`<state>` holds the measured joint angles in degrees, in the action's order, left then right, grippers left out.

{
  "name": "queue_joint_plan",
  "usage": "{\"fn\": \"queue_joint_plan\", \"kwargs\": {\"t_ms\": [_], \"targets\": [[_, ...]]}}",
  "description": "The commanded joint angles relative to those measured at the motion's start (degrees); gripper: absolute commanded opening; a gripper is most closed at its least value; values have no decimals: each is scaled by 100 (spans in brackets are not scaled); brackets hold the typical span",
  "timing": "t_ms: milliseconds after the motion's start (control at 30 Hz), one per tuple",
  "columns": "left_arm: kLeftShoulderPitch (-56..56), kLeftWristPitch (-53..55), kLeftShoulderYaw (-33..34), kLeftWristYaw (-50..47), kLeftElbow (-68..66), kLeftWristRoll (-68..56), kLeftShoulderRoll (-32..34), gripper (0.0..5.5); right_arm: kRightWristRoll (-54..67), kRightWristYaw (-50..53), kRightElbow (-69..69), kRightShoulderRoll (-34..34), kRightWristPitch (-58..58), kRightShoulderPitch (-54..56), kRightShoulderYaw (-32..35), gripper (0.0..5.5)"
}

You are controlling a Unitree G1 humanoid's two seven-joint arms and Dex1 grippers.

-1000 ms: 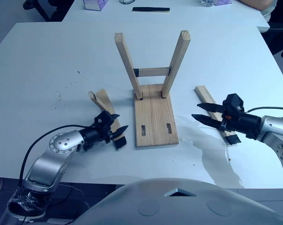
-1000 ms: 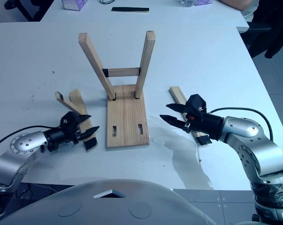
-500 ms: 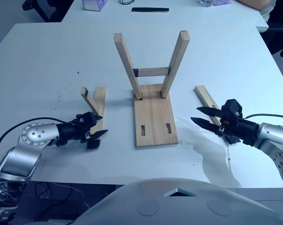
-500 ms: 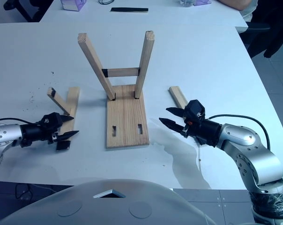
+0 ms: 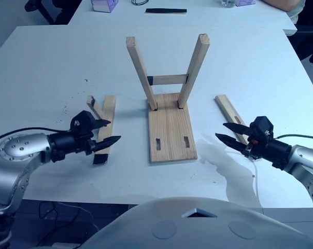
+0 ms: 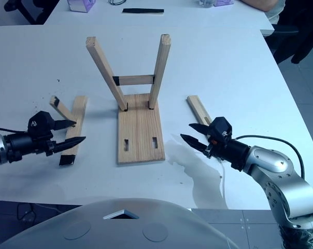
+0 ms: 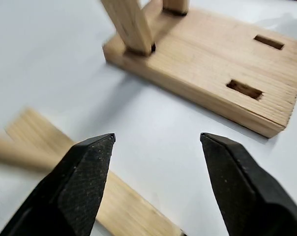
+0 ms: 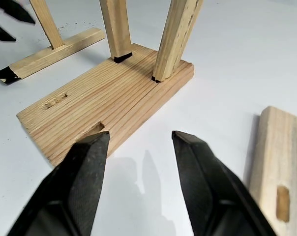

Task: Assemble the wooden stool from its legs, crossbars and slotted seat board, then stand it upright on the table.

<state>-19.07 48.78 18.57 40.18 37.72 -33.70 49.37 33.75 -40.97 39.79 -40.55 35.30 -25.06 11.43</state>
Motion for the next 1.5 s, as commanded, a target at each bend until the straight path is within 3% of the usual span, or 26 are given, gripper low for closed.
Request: {"fn": "queue_joint_plan", "kwargs": {"t_ms": [33,400,600,767,1000,1233,1433,1500], "targets": [[-88,1191,129,-1579,724,64,-927,317,-38,107,87,84,-66,-68,15,233],[-699,1120,217,-2803,1033,866,-1784,317,34,-22,39,-95,21,207,-5,233],[-1075,485,-334,-2855,389,1413,-2025,317,10,18,76,-55,22,205,-90,233],[-1049,150,-373,-2784,282,1525,-2090,317,21,3,98,-81,26,194,-107,233],[-927,318,-426,-2717,539,1383,-2127,414,3,19,91,-77,21,180,-117,233],[-724,496,-640,-2631,521,1330,-2107,414,-17,5,62,-102,21,241,-179,233],[-491,725,-959,-2680,-528,1501,-2174,414,-40,-57,-54,-161,27,393,-278,233],[-468,855,-935,-2662,-732,1460,-2202,383,-39,-77,-74,-178,34,432,-290,233]]}}
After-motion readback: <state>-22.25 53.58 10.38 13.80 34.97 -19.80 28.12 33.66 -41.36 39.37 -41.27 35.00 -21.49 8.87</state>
